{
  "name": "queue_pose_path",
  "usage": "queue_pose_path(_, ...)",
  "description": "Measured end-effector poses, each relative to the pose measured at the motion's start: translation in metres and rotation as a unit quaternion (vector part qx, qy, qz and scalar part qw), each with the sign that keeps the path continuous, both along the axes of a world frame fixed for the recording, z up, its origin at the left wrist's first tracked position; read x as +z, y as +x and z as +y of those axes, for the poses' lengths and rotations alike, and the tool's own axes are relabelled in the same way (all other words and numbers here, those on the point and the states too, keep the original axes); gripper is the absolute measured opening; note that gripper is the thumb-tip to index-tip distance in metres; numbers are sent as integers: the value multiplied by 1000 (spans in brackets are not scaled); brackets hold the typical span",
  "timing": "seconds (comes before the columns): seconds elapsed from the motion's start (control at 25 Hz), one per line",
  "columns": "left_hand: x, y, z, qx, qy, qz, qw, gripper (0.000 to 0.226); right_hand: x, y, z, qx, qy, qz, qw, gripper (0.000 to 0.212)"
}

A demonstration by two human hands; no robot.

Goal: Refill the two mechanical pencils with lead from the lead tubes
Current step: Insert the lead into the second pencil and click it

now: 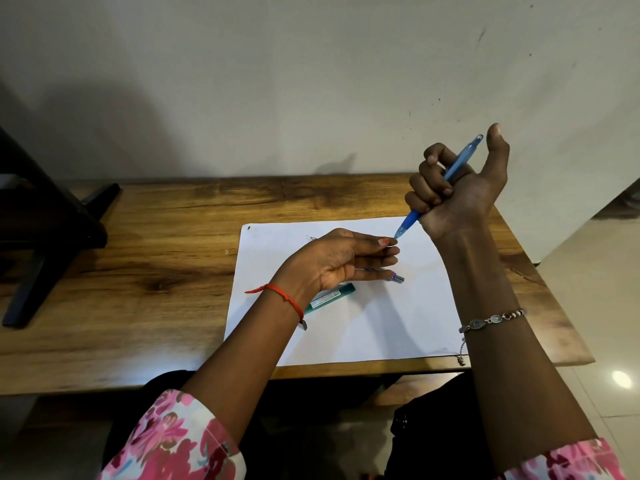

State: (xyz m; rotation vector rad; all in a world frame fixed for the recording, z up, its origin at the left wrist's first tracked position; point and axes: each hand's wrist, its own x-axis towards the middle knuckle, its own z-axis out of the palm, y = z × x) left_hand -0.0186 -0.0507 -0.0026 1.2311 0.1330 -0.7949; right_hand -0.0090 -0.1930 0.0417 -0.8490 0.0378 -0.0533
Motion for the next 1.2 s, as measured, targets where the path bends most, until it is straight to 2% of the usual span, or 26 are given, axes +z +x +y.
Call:
queue_pose_path(0.28,-1,-1,-1,-5,1,1,1000,13,-1,1,-1,0,-19,-3,1000,53)
queue_pose_path(1.2,-3,0,-2,-4,-2,6,1000,14,-1,0,-5,-18,-23,4,1000,52)
